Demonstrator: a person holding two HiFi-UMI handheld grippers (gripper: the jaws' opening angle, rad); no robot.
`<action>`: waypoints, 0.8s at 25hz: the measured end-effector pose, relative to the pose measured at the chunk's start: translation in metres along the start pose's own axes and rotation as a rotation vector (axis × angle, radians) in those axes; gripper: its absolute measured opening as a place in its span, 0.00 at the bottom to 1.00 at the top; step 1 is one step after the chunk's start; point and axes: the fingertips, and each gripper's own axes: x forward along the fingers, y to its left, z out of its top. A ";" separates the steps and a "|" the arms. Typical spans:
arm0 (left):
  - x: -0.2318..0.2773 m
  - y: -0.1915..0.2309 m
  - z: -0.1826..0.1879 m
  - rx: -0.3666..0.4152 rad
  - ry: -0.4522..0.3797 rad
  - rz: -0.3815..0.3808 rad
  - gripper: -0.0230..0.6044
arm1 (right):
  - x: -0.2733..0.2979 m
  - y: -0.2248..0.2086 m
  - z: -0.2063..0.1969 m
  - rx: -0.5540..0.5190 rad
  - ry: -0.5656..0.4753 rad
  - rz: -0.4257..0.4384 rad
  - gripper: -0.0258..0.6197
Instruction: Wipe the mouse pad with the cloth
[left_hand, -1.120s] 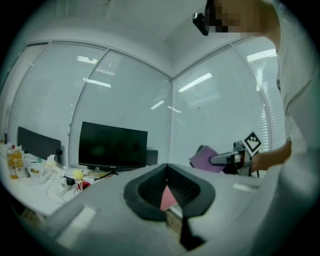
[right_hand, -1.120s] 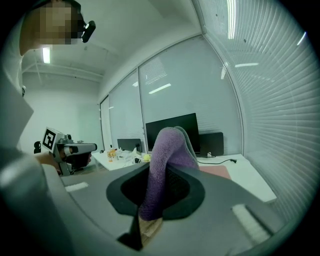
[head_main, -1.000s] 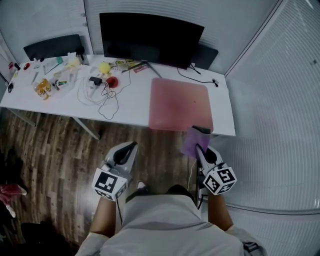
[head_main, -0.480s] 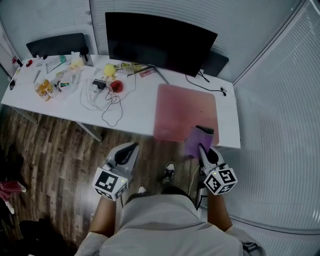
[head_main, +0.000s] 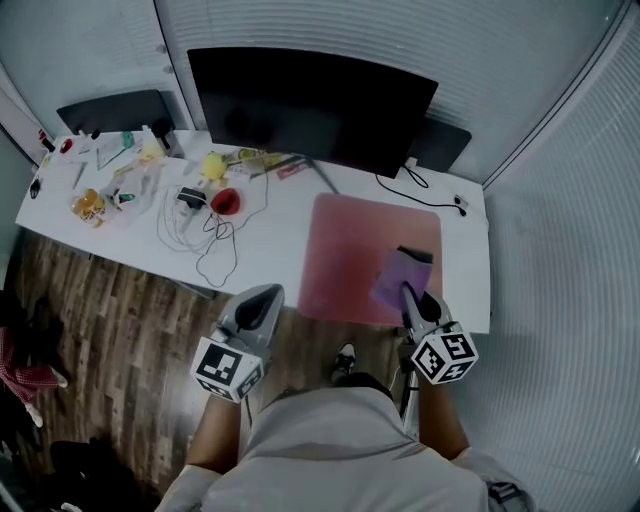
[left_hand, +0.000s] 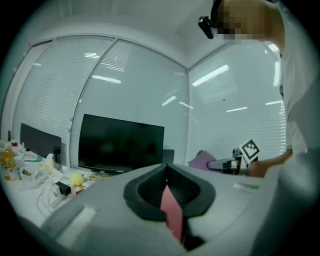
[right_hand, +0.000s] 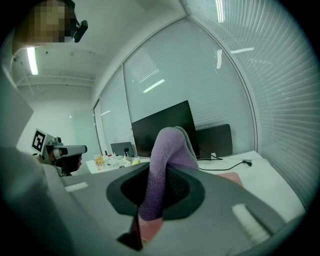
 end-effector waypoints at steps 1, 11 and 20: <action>0.016 -0.004 0.004 0.005 0.002 -0.005 0.04 | 0.006 -0.014 0.004 0.007 0.000 0.003 0.12; 0.135 -0.015 0.015 0.009 0.037 0.048 0.04 | 0.044 -0.136 0.017 0.083 0.032 0.025 0.12; 0.178 0.009 0.015 0.005 0.049 0.032 0.04 | 0.087 -0.158 0.015 0.113 0.087 0.052 0.12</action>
